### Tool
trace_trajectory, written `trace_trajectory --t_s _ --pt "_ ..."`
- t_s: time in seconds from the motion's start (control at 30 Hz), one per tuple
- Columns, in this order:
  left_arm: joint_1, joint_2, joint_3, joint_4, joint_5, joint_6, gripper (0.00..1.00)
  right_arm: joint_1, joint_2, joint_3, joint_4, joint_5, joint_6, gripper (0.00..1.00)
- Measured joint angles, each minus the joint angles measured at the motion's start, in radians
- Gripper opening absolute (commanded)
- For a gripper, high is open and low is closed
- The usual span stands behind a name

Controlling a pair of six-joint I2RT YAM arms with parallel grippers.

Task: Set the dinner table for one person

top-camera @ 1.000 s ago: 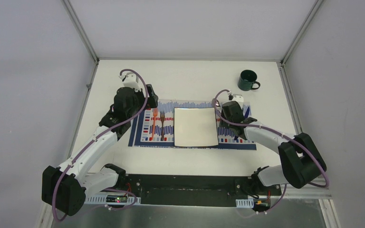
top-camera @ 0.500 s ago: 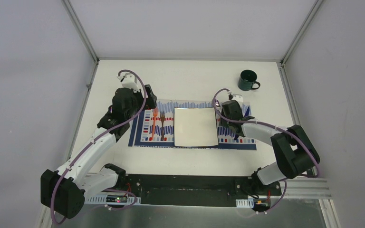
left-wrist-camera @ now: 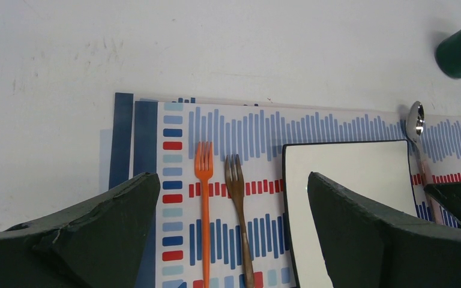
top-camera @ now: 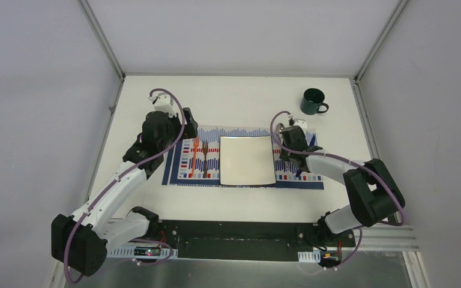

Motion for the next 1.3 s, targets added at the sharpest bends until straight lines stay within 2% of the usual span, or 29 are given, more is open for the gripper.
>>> trace_trajectory --t_s 0.47,0.9,1.3 --pt "0.000 -0.003 0.000 0.000 0.000 0.000 0.99 0.000 -0.080 -0.007 -0.134 -0.029 0.045 0.06" --pt "0.000 -0.044 0.000 0.000 0.000 -0.002 0.99 0.039 -0.154 -0.010 -0.246 -0.060 0.069 0.06" --pt "0.000 -0.065 -0.016 0.001 0.000 -0.005 0.99 0.052 -0.157 -0.012 -0.340 -0.084 0.068 0.07"
